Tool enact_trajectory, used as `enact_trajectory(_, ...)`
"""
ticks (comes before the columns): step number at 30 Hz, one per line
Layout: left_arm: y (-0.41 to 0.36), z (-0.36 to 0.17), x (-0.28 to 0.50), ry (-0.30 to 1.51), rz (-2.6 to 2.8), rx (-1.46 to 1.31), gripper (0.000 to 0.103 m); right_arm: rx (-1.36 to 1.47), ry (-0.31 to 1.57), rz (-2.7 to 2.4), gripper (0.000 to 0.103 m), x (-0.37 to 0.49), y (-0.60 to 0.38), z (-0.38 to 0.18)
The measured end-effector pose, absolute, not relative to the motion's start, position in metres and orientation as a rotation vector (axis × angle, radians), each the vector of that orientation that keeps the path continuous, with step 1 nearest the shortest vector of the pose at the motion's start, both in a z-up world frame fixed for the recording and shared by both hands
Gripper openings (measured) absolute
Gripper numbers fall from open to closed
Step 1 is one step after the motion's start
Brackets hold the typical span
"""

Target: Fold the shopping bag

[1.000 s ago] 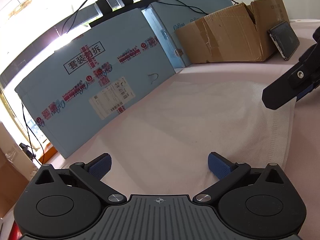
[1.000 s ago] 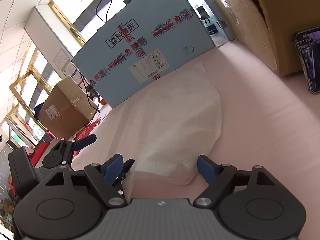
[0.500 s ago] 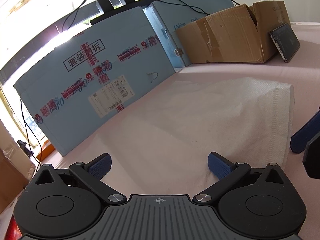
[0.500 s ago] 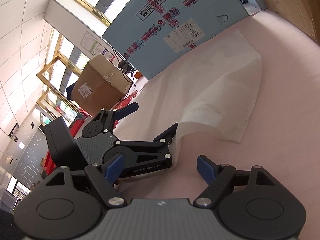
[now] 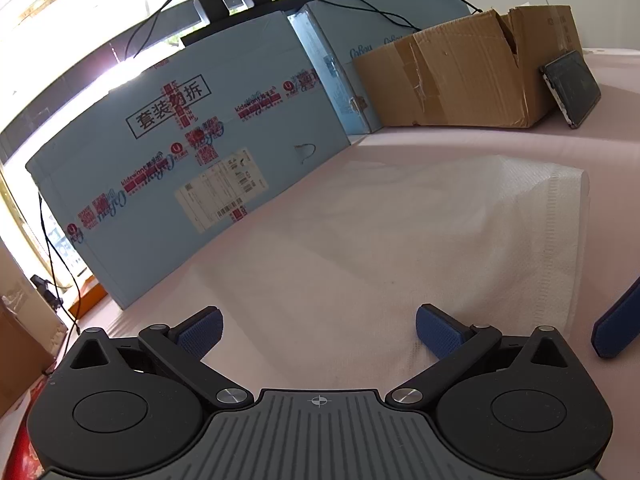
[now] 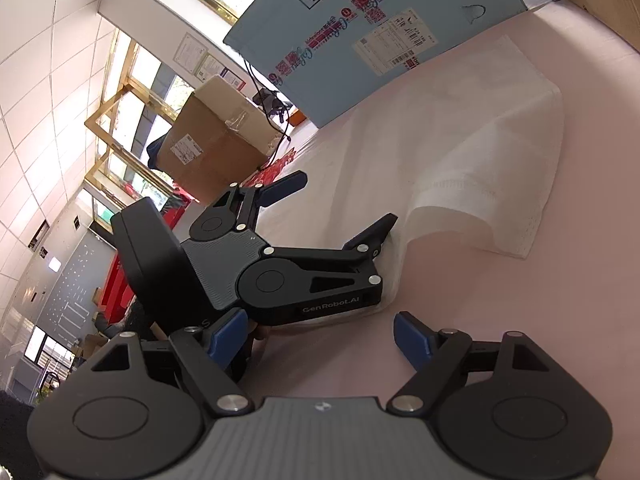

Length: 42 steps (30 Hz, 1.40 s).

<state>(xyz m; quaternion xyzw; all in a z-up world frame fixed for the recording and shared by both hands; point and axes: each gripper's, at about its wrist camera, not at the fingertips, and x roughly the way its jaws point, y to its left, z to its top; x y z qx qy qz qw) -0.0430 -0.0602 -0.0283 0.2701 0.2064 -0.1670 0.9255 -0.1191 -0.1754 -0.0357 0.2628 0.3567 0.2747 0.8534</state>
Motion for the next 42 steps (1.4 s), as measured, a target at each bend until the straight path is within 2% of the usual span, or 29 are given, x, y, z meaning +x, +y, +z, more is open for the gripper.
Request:
enact_trajectory(9, -0.060, -0.029, -0.042, 0.425, -0.343, 0.550, 0.103, 0.586, 0.765, 0.557, 0.083, -0.116, -0.176, -0.037)
enact_trajectory(22, -0.057, -0.029, -0.039, 0.438, -0.352, 0.528, 0.103, 0.878, 0.500, 0.316, 0.083, -0.102, -0.221, -0.050)
enact_trajectory(32, -0.057, -0.029, -0.037, 0.442, -0.355, 0.522, 0.103, 0.823, 0.470, 0.122, 0.084, -0.108, -0.243, -0.051)
enact_trajectory(34, -0.056, -0.029, -0.037, 0.440, -0.355, 0.523, 0.103, 0.810, 0.465, 0.083, 0.078, -0.110, -0.247, -0.051)
enact_trajectory(36, -0.056, -0.029, -0.038, 0.439, -0.354, 0.525, 0.103, 0.763, 0.451, 0.048, 0.075, -0.109, -0.245, -0.049)
enact_trajectory(38, -0.056, -0.029, -0.038, 0.439, -0.354, 0.525, 0.103, 0.729, 0.456, 0.027, 0.066, -0.106, -0.244, -0.050)
enact_trajectory(40, -0.057, -0.030, -0.041, 0.440, -0.353, 0.523, 0.103, 0.698, 0.463, 0.009, 0.044, -0.102, -0.243, -0.050)
enact_trajectory(41, -0.057, -0.030, -0.041, 0.442, -0.354, 0.521, 0.103, 0.674, 0.467, -0.005, 0.038, -0.100, -0.242, -0.051)
enact_trajectory(42, -0.056, -0.030, -0.041, 0.443, -0.354, 0.518, 0.103, 0.647, 0.470, -0.019, 0.025, -0.098, -0.241, -0.051)
